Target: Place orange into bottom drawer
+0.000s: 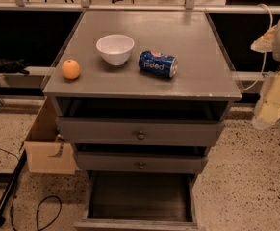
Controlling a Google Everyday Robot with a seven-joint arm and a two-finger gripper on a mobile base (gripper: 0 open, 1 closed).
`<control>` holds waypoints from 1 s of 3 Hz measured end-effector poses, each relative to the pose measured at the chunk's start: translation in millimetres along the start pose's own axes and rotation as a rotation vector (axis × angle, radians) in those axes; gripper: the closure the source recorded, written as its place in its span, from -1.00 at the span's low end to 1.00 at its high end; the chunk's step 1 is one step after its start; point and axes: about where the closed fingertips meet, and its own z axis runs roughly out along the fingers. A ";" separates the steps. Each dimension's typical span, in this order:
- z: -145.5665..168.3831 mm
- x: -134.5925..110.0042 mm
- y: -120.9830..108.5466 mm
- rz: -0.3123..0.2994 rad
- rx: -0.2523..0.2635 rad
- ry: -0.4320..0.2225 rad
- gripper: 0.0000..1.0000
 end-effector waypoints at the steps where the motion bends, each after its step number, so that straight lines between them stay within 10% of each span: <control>1: 0.3 -0.6 -1.4 -0.003 0.000 -0.004 -1.00; 3: 22.9 -77.7 -74.4 -0.233 -0.081 -0.136 -1.00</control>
Offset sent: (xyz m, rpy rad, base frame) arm 0.0871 0.0392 0.0173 -0.0148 0.0229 0.2241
